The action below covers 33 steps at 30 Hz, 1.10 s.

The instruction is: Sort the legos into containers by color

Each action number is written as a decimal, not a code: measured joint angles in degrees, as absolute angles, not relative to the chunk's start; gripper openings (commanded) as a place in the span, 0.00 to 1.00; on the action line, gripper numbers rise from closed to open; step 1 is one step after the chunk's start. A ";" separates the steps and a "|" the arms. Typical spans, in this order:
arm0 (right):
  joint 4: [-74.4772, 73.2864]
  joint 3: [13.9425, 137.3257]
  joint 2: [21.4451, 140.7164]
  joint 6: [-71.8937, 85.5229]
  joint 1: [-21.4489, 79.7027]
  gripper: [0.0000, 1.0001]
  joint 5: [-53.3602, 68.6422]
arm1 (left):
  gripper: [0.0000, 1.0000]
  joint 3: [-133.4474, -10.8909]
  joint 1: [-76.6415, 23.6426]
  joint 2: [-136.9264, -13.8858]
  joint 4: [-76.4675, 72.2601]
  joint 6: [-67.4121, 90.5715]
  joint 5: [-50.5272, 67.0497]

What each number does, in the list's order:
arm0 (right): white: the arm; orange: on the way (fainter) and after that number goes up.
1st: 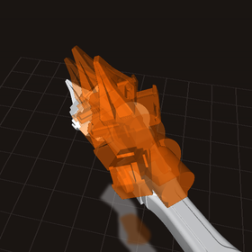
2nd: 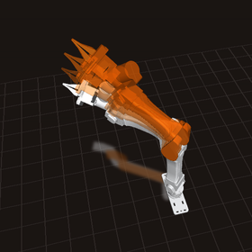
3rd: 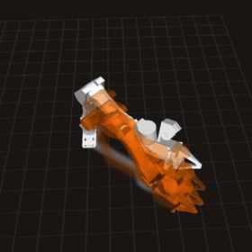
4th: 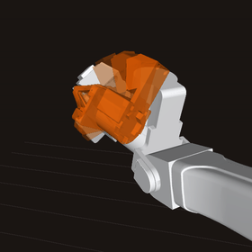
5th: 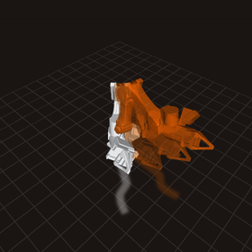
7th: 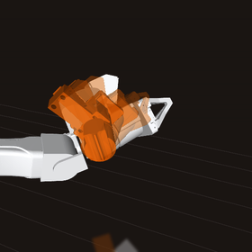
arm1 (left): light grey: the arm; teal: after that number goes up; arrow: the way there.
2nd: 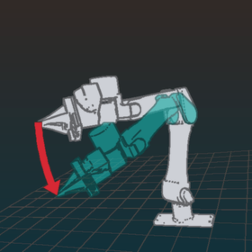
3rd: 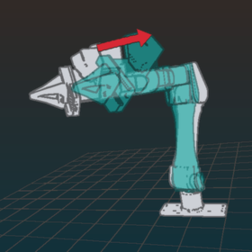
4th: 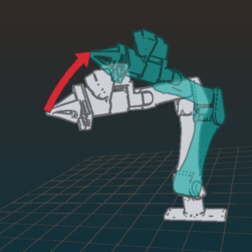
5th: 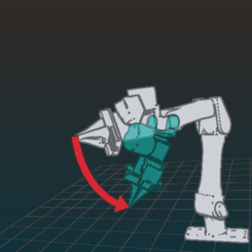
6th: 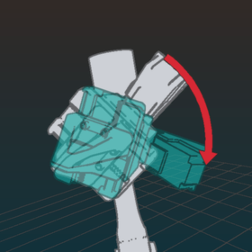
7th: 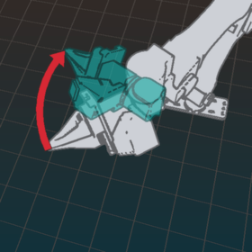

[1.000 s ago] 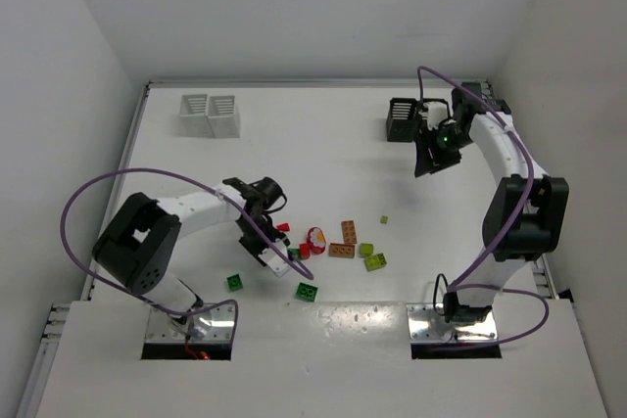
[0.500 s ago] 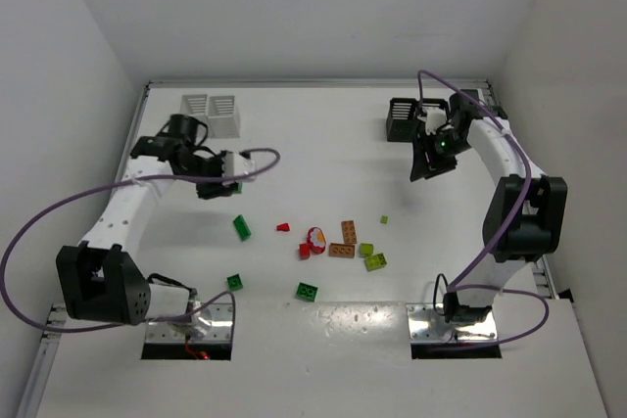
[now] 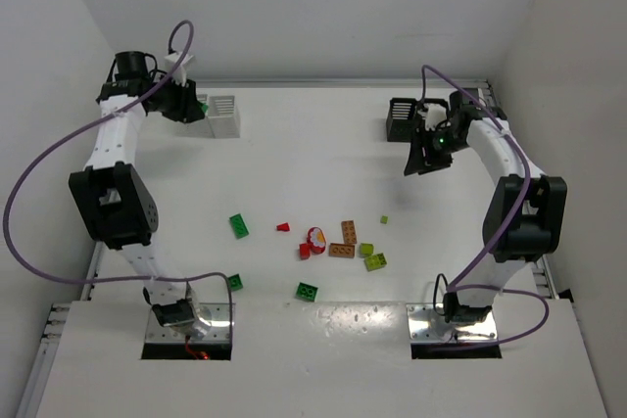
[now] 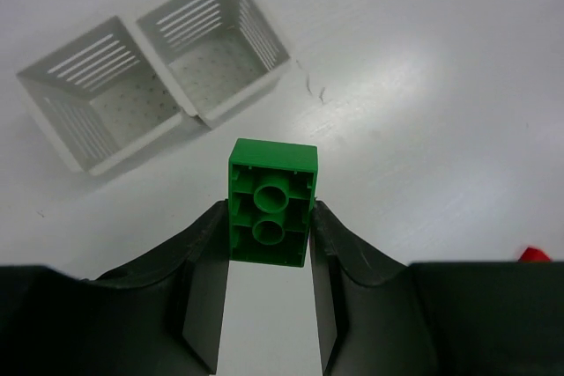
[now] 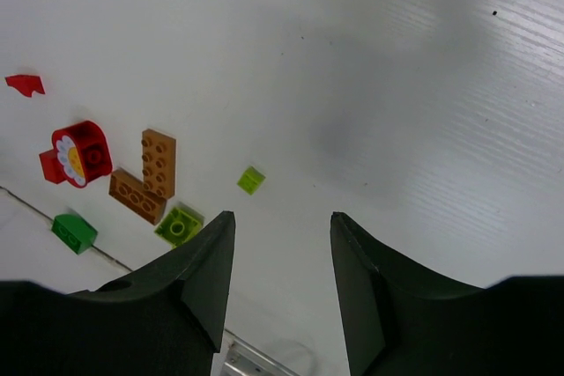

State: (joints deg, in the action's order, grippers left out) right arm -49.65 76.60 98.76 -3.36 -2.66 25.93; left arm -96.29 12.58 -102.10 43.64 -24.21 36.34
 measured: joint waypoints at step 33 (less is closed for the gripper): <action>-48.51 76.53 98.78 -1.50 -1.61 0.48 26.65 | 0.45 -119.33 9.32 -126.54 35.88 -5.54 11.07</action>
